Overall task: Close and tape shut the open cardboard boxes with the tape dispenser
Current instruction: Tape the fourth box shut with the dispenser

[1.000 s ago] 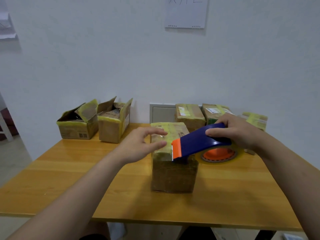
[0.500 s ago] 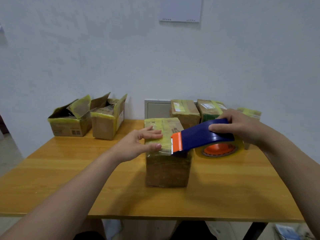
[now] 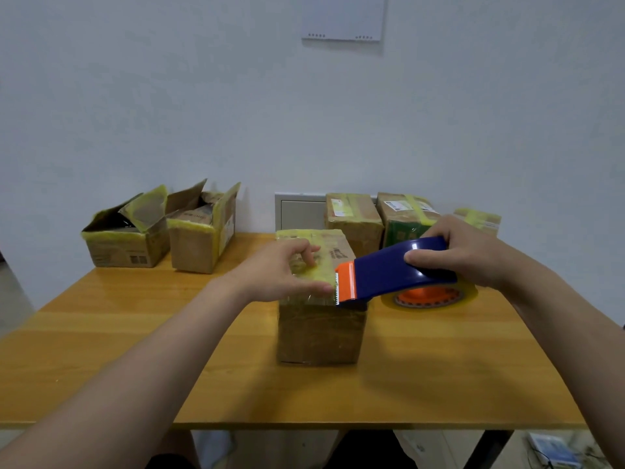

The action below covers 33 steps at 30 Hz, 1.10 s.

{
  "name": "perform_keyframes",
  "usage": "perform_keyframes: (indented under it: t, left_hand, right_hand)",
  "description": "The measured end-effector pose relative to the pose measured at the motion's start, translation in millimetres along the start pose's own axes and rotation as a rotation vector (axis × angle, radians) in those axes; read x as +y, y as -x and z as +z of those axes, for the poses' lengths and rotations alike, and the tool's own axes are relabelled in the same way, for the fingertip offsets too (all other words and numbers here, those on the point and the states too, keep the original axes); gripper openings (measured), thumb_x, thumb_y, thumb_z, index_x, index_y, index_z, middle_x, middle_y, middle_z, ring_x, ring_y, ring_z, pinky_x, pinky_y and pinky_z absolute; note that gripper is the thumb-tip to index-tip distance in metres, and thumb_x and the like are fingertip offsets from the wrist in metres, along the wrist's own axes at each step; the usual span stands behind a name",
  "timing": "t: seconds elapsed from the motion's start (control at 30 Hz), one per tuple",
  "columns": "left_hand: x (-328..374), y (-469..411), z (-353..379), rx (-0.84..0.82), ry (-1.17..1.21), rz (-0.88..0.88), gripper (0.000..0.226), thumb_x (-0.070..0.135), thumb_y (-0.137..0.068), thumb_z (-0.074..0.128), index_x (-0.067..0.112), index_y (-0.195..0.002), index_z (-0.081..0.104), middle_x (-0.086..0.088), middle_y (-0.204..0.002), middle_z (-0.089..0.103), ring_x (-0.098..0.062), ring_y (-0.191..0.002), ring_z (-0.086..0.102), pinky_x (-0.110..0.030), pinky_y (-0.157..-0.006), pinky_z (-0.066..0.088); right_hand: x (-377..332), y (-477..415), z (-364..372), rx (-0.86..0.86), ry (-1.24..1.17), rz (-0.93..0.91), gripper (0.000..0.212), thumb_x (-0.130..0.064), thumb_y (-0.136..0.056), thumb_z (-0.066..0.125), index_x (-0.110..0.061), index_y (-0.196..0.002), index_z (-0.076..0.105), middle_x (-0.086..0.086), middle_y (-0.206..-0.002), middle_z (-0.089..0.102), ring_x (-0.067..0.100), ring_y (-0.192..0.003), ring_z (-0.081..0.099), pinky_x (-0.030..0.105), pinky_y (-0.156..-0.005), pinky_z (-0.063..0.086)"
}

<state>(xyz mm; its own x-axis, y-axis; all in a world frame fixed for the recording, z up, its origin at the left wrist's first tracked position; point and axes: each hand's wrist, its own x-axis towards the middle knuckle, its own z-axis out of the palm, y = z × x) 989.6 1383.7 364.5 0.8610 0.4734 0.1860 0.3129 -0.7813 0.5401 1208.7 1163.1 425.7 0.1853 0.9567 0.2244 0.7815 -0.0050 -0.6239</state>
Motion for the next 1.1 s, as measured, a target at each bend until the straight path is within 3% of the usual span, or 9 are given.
perform_keyframes:
  t: [0.17,0.27,0.33,0.57,0.77,0.87,0.97,1.03,1.1]
  left_hand:
    - [-14,1,7,-0.008,0.183,-0.022,0.063,0.072,-0.060,0.080,0.030,-0.101,0.060,0.023,-0.143,0.058,-0.008,-0.138,0.045,-0.036,-0.103,0.049]
    - [-18,3,9,0.000,0.205,-0.023,0.059,0.067,-0.065,0.082,0.028,-0.104,0.062,0.026,-0.141,0.059,-0.002,-0.135,0.043,-0.019,-0.089,0.042]
    - [-18,2,9,-0.004,0.200,-0.024,0.059,0.064,-0.066,0.082,0.026,-0.106,0.064,0.027,-0.139,0.059,0.002,-0.130,0.042,-0.015,-0.086,0.037]
    - [-21,-1,7,-0.008,0.171,-0.024,0.062,0.068,-0.062,0.083,0.024,-0.102,0.066,0.027,-0.138,0.061,-0.001,-0.133,0.044,-0.029,-0.104,0.035]
    - [1,-5,-8,-0.084,0.020,-0.049,0.059,0.066,-0.066,0.084,0.026,-0.103,0.061,0.018,-0.141,0.060,-0.014,-0.135,0.048,-0.033,-0.101,0.046]
    - [25,-12,-7,-0.100,-0.169,0.016,0.070,0.071,-0.068,0.079,0.036,-0.125,0.057,0.014,-0.141,0.054,-0.015,-0.131,0.047,-0.038,-0.101,0.051]
    - [27,-18,0,-0.220,-0.178,0.042,0.094,0.080,-0.067,0.068,0.048,-0.152,0.042,0.019,-0.163,0.034,-0.014,-0.155,0.021,-0.052,-0.122,0.031]
    - [18,-18,-2,-0.248,-0.106,0.034,0.094,0.080,-0.065,0.067,0.050,-0.151,0.044,0.023,-0.162,0.034,-0.012,-0.157,0.018,-0.053,-0.123,0.030]
    - [7,-16,-10,-0.237,-0.079,0.054,0.090,0.077,-0.063,0.072,0.050,-0.146,0.052,0.027,-0.157,0.042,-0.008,-0.153,0.027,-0.049,-0.119,0.039]
  right_hand:
    - [2,4,2,-0.022,-0.007,0.020,0.066,-0.072,-0.064,0.061,-0.011,-0.085,0.071,0.002,-0.077,0.075,0.020,-0.069,0.071,0.028,-0.061,0.051]
    - [1,4,-1,-0.057,0.004,0.013,0.069,-0.076,-0.062,0.064,-0.011,-0.085,0.070,0.003,-0.077,0.075,0.018,-0.068,0.070,0.030,-0.061,0.050]
    - [3,6,-3,-0.066,0.012,0.021,0.067,-0.076,-0.063,0.064,-0.012,-0.083,0.070,0.004,-0.076,0.074,0.016,-0.066,0.069,0.031,-0.061,0.050]
    - [11,21,-13,-0.046,-0.054,0.051,0.045,-0.069,-0.066,0.061,-0.025,-0.066,0.071,0.000,-0.063,0.068,0.008,-0.054,0.062,0.024,-0.057,0.043]
    - [15,18,-9,0.001,-0.002,0.029,0.063,-0.070,-0.065,0.058,-0.008,-0.076,0.067,0.005,-0.067,0.070,0.014,-0.056,0.063,0.020,-0.054,0.045]
    - [21,17,-7,0.009,-0.006,0.016,0.066,-0.067,-0.069,0.060,-0.002,-0.075,0.067,0.012,-0.066,0.067,0.025,-0.057,0.062,0.031,-0.057,0.044]
    - [23,14,-3,0.011,-0.039,0.005,0.064,-0.066,-0.070,0.061,-0.002,-0.075,0.068,0.012,-0.066,0.068,0.028,-0.058,0.062,0.028,-0.056,0.044]
    - [20,10,1,-0.007,-0.057,-0.012,0.065,-0.063,-0.072,0.062,0.001,-0.078,0.067,0.013,-0.068,0.068,0.032,-0.061,0.063,0.024,-0.055,0.044]
    - [13,5,7,-0.031,-0.088,-0.035,0.052,-0.058,-0.076,0.064,-0.006,-0.074,0.066,0.007,-0.066,0.068,0.020,-0.057,0.062,0.020,-0.054,0.044]
